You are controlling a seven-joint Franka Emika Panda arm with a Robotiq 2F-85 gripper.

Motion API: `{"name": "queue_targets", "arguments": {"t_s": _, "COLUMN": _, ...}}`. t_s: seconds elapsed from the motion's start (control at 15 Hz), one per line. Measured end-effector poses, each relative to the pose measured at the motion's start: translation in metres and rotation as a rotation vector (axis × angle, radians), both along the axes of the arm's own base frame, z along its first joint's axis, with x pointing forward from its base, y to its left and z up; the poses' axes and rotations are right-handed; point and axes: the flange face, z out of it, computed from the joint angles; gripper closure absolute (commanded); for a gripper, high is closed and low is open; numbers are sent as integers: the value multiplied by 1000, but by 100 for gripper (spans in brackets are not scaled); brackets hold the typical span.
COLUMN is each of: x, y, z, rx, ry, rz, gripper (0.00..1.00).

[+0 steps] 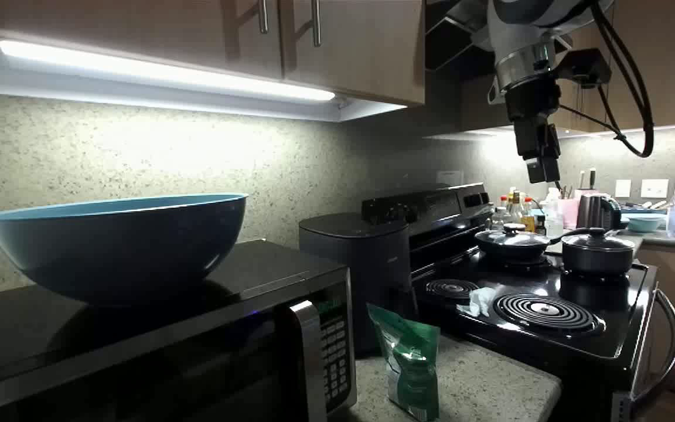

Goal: Use the tissue to wipe the stove

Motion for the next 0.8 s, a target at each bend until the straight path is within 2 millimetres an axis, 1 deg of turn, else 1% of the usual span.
{"name": "queue_targets", "arguments": {"t_s": 0.53, "x": 1, "y": 0, "z": 0, "rx": -2, "ry": -3, "rz": -4, "gripper": 0}}
{"name": "queue_targets", "arguments": {"t_s": 0.67, "x": 11, "y": -1, "z": -6, "rx": -15, "ry": -34, "rz": -38, "gripper": 0}}
{"name": "queue_targets", "arguments": {"t_s": 0.73, "x": 21, "y": -2, "z": -14, "rx": -20, "ry": -59, "rz": -63, "gripper": 0}}
{"name": "queue_targets", "arguments": {"t_s": 0.8, "x": 34, "y": -3, "z": -26, "rx": -26, "ry": -78, "rz": -93, "gripper": 0}}
